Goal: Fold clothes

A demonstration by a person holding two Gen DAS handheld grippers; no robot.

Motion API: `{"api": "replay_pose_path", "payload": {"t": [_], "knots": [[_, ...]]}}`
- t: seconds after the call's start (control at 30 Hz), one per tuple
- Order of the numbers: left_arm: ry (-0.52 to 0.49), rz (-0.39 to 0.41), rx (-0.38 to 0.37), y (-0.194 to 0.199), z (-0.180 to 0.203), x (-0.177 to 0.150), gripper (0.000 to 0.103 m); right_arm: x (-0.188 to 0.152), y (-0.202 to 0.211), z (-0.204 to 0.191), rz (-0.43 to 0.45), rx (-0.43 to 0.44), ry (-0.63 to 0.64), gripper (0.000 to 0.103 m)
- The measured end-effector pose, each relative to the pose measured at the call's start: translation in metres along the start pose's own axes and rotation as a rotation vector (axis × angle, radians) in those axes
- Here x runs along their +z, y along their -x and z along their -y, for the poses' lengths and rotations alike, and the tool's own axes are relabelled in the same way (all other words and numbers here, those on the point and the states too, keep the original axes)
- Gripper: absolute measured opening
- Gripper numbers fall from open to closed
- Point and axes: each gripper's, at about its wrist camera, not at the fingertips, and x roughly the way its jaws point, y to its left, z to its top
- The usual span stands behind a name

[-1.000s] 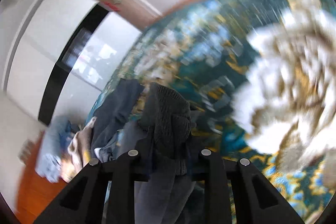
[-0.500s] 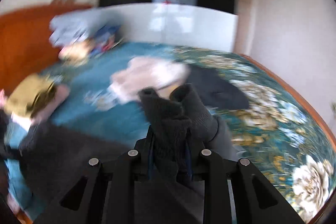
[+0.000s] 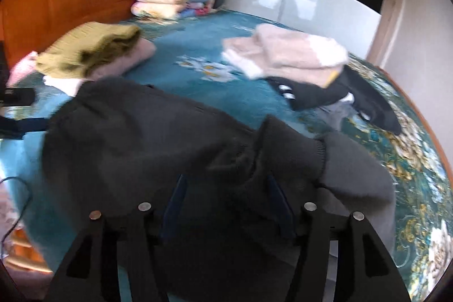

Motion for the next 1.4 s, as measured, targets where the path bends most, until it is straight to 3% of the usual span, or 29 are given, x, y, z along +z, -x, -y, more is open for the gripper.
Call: {"api": "replay_pose_path", "payload": {"t": [0.07,0.17,0.33,0.4,0.57,0.8,1.03,1.13,1.23,1.4], "knots": [[0.007,0.026,0.039,0.01,-0.005,0.001,0.073,0.002,0.014,0.009,0.047,0.055,-0.046,0.061],[0.04,0.041,0.097,0.018,-0.019,0.0,0.073,0.002,0.023,0.04,0.111,-0.023,-0.169,0.064],[0.085,-0.001,0.129,0.012,-0.037,-0.009,0.073,-0.016,-0.003,0.1,0.022,-0.155,-0.453,0.064],[0.101,-0.018,0.119,0.002,-0.038,-0.01,0.073,-0.026,-0.019,0.101,-0.033,-0.111,-0.466,0.064],[0.172,-0.043,0.067,-0.026,-0.04,-0.01,0.073,-0.033,-0.016,0.106,0.001,-0.043,-0.523,0.064],[0.174,0.034,0.048,-0.047,-0.034,-0.002,0.08,-0.056,0.017,0.111,0.179,-0.073,-0.614,0.064],[0.175,0.119,0.053,-0.047,-0.024,-0.003,0.08,-0.085,0.014,0.117,0.2,0.009,-0.745,0.064],[0.175,0.128,0.111,-0.054,-0.021,-0.002,0.08,-0.09,0.017,0.121,0.221,0.038,-0.773,0.064],[0.234,0.137,0.14,-0.056,-0.029,-0.003,0.073,-0.094,0.02,0.125,0.242,0.068,-0.802,0.064],[0.217,0.164,0.209,-0.046,-0.028,-0.002,0.073,-0.1,0.023,0.131,0.259,0.098,-0.835,0.064]]}}
